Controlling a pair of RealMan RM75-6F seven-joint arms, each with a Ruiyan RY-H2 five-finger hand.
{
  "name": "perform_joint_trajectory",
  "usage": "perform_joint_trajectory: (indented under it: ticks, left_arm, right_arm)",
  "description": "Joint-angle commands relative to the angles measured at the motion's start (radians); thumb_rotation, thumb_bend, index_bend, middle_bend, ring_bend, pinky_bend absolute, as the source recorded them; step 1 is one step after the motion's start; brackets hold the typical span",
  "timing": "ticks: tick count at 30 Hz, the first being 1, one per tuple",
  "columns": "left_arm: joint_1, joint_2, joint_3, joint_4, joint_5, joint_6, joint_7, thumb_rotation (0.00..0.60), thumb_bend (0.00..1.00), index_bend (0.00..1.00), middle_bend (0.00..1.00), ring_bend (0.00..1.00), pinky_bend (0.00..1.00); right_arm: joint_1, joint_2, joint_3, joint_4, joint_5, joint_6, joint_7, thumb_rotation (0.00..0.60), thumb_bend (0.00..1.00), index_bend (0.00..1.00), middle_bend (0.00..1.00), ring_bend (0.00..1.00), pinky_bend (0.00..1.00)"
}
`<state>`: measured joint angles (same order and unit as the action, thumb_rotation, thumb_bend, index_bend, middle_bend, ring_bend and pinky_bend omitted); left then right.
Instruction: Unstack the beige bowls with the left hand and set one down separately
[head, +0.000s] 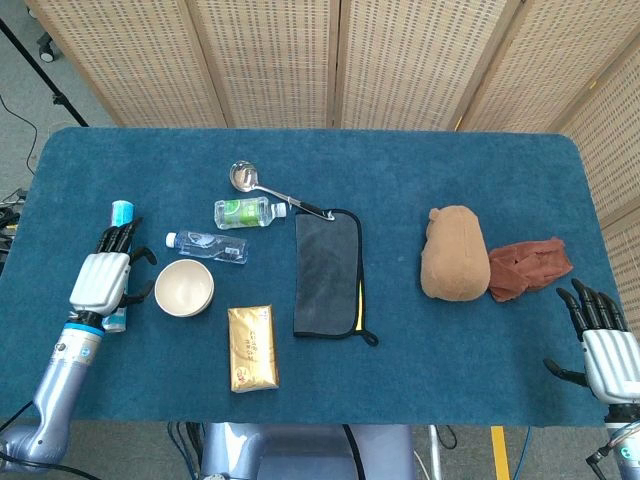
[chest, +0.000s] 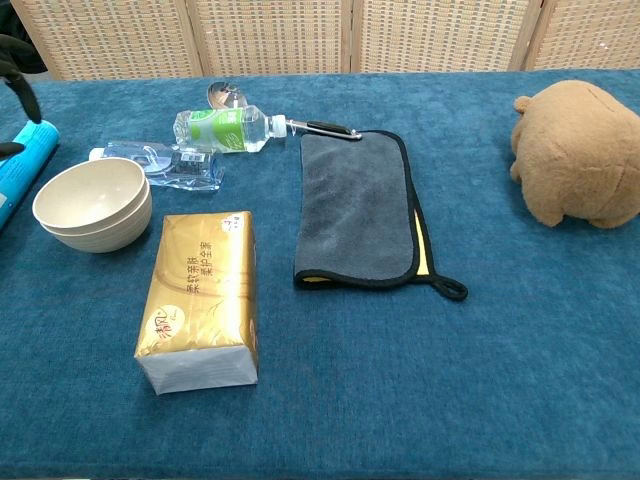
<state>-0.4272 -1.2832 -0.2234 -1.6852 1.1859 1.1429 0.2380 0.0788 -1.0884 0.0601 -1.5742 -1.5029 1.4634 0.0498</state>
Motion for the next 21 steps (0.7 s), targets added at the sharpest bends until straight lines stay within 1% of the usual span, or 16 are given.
perform_joint_trajectory:
  ticks: [1,9,12,16,21]
  left_arm:
    - [-0.007,-0.02,0.009,-0.01,0.012,0.009,0.01,0.594,0.33,0.46,0.03,0.0,0.0]
    - [-0.012,-0.067,0.035,-0.043,0.005,0.03,0.052,0.594,0.33,0.46,0.03,0.0,0.0]
    - [-0.008,-0.076,0.058,-0.065,-0.001,0.035,0.08,0.593,0.33,0.46,0.03,0.0,0.0]
    - [-0.003,-0.078,0.077,-0.104,-0.031,0.04,0.127,0.593,0.33,0.46,0.03,0.0,0.0]
    - [0.004,-0.069,0.089,-0.151,-0.054,0.062,0.171,0.59,0.33,0.46,0.03,0.0,0.0]
  right_arm:
    - [0.0,0.001,0.0,0.0,0.001,-0.001,0.002,0.6,0.1,0.08,0.0,0.0,0.05]
    - [-0.003,0.005,0.002,0.001,-0.001,0.008,0.015,0.6,0.1,0.08,0.0,0.0,0.05]
    - [-0.006,0.008,0.002,0.0,-0.002,0.014,0.022,0.6,0.1,0.08,0.0,0.0,0.05]
    - [-0.009,0.011,0.0,-0.003,-0.007,0.019,0.025,0.6,0.1,0.08,0.0,0.0,0.05]
    - [-0.011,0.013,0.0,-0.006,-0.011,0.024,0.027,0.6,0.1,0.08,0.0,0.0,0.05]
